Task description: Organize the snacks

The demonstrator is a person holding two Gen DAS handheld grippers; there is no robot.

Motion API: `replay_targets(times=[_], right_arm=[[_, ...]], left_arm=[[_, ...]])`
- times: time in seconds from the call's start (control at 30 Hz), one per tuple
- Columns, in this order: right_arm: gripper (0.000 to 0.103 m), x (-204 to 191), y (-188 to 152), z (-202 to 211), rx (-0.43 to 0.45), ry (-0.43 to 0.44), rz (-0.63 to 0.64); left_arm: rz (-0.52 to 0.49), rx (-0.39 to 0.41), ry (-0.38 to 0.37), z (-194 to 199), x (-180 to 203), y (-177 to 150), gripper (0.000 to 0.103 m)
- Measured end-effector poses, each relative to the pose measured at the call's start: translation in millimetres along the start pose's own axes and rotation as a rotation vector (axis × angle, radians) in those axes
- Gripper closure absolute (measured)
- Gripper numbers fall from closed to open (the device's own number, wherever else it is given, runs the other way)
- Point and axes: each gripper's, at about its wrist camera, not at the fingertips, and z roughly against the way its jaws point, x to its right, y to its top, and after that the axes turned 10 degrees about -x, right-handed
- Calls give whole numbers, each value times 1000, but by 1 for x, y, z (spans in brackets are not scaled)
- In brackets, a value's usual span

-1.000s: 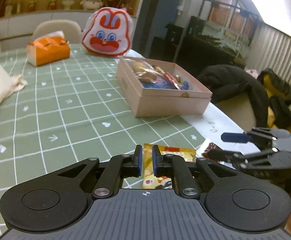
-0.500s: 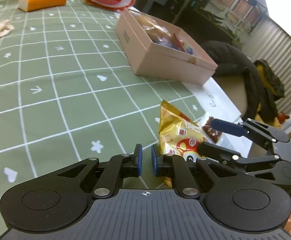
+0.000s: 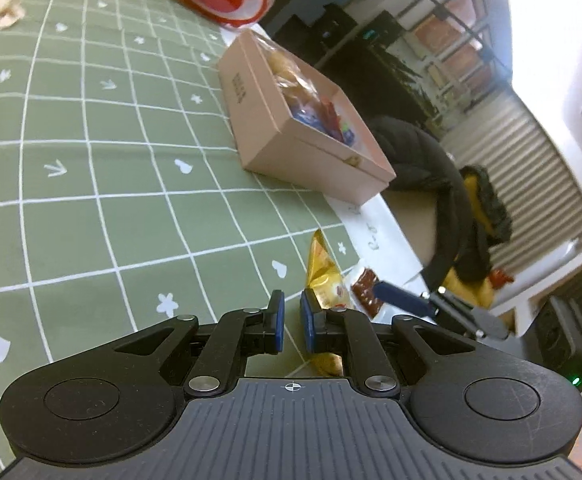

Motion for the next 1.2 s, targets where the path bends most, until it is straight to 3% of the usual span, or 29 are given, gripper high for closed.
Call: replay_targets(times=[0.1,0.33,0.43,0.53,0.67,0.83,1.07,1.2], right_arm=[[41,1,1,-1,-5,3,5],[41,-2,1,-2,-2,6,13],[41,-1,-1,-2,1,-1,15],[41,0,-2,-1,0,7,8],[41,1,-4,0,0,2,20],[29,13,-6,12,19,-25,27],[29,50,-8,5,-25,-66,-128],[35,50,-6,-8,-65,-58,-121]], left_arm=[[29,-4,-43,1,-5,1,89],[6,-24,-58,-14,2,4,87],[-21,-52,-80,-27,7,7,73],[-75,-85,-1,-44,16,7,71],[-103,-77,15,-50,25,7,70],[-179,-46,94,-48,45,1,71],[-315,26,203,-35,76,-12,78],[-361,43,239,-31,87,-18,80]])
